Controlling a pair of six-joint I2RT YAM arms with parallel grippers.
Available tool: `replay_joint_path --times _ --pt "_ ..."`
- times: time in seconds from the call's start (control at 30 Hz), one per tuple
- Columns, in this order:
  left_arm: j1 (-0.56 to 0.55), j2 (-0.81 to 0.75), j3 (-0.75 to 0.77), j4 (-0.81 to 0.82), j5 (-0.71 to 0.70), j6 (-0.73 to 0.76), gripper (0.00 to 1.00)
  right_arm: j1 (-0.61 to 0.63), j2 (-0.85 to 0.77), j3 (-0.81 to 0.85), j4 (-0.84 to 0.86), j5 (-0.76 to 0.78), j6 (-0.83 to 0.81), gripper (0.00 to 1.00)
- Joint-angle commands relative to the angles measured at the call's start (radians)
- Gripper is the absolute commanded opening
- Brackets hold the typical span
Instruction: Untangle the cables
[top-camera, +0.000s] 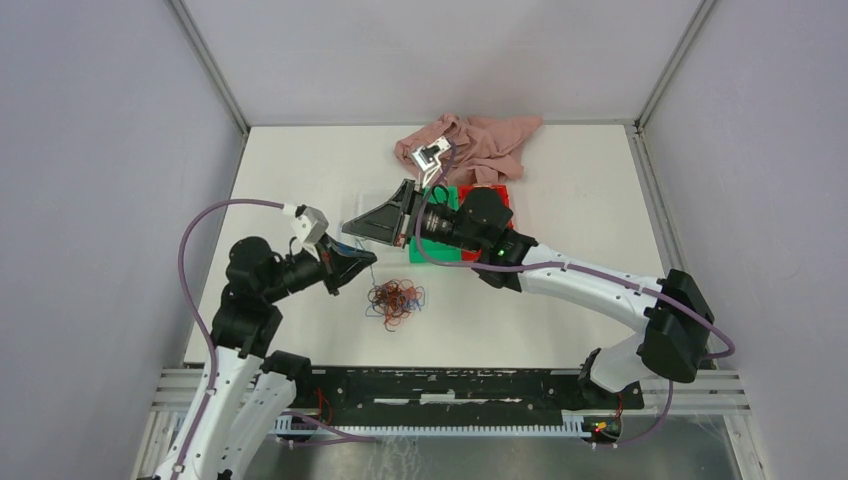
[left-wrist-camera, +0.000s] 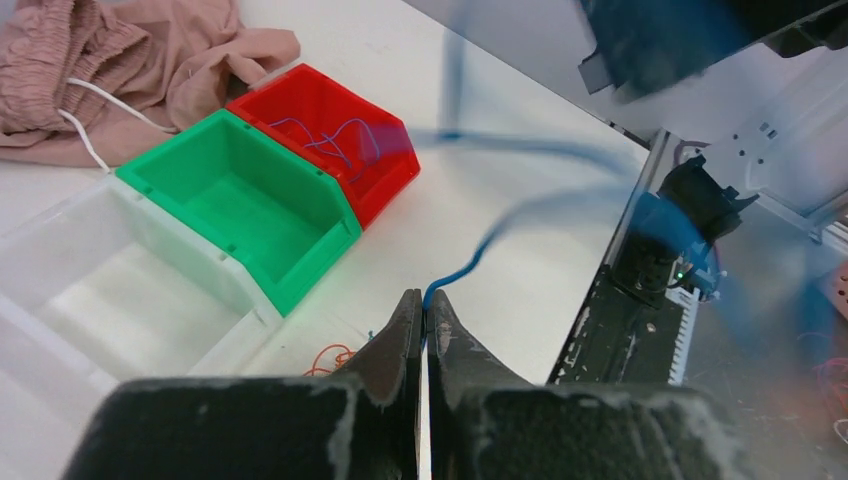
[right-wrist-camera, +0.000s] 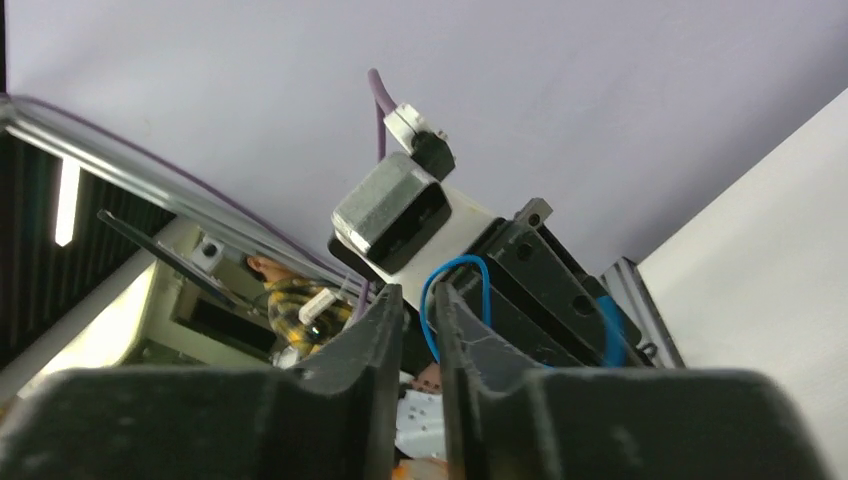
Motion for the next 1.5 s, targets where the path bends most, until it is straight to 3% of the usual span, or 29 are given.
replay_joint_path --times 0.0,0.07,0.13,0.23,0.33,0.47,0.6,0.7,1.03,1.27,1.47 --pt "-0.002 0.005 0.073 0.055 0.079 -0.1 0.03 -0.049 -0.049 -0.029 0.024 -0.13 -0.024 0.39" --pt "-0.003 0.006 0.1 0.04 0.08 -0.086 0.03 -0.081 -0.086 -0.074 -0.047 -0.157 -0.098 0.52" --pt "-0.003 0.006 0.125 0.037 0.08 -0.079 0.03 -0.097 -0.134 -0.109 -0.162 -0.157 -0.22 0.59" --pt "-0.003 0.015 0.16 0.038 0.082 -0.077 0.03 -0.099 -0.185 -0.12 -0.361 -0.169 -0.431 0.62" --pt "-0.002 0.019 0.193 0.039 0.083 -0.073 0.03 -0.097 -0.214 -0.157 -0.446 -0.199 -0.571 0.63" --pt "-0.003 0.034 0.23 0.041 0.092 -0.089 0.03 -0.096 -0.234 -0.227 -0.428 -0.195 -0.709 0.64" --pt "-0.003 0.042 0.243 0.043 0.091 -0.094 0.03 -0.065 -0.232 -0.323 -0.227 -0.186 -0.783 0.64" --pt "-0.003 0.047 0.253 0.045 0.091 -0.095 0.03 -0.011 -0.191 -0.324 -0.177 -0.148 -0.873 0.65" --pt "-0.002 0.074 0.31 0.05 0.094 -0.103 0.03 0.048 0.054 -0.172 -0.05 -0.059 -0.881 0.61" --pt "-0.003 0.098 0.362 0.078 0.096 -0.133 0.03 0.061 0.196 -0.128 0.031 0.055 -0.785 0.47" --pt "-0.003 0.135 0.441 0.102 0.096 -0.134 0.03 0.061 0.279 -0.163 0.095 0.105 -0.714 0.42"
